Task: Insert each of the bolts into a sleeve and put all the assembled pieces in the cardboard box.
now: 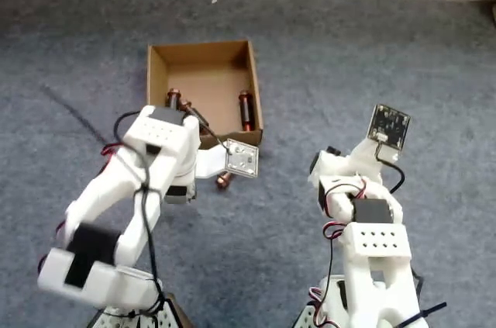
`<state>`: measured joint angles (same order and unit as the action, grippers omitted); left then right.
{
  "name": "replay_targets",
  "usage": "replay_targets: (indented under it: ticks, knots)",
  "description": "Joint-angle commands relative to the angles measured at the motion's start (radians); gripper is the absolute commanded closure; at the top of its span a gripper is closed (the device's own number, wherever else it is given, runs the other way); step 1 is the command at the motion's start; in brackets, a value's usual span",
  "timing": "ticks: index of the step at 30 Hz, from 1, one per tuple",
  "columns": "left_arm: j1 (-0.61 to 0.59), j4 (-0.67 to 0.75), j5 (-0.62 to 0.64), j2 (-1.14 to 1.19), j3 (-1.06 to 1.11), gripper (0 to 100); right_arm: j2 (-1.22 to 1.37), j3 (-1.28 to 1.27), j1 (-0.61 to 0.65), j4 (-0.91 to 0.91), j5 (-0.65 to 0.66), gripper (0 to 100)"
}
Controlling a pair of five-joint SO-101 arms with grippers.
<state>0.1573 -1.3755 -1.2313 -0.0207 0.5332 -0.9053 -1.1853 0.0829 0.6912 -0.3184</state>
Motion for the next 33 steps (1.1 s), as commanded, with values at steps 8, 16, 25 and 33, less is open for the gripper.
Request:
replay_targets:
  ticks: [8,16,25,33]
  knots:
    - [0.012,0.212,0.439,-0.444,0.203,99,-0.031,0.005,0.007,-0.016,0.014,99.3]
    - [0.012,0.311,0.761,-0.699,0.297,99,-0.232,-0.031,0.056,0.087,0.015,99.3]
    - [0.013,0.288,1.155,-0.952,0.329,99,-0.493,-0.157,0.134,0.085,0.015,99.3]
    - [0.013,0.382,1.358,-1.256,0.481,99,-0.608,-0.222,0.217,0.085,0.066,99.3]
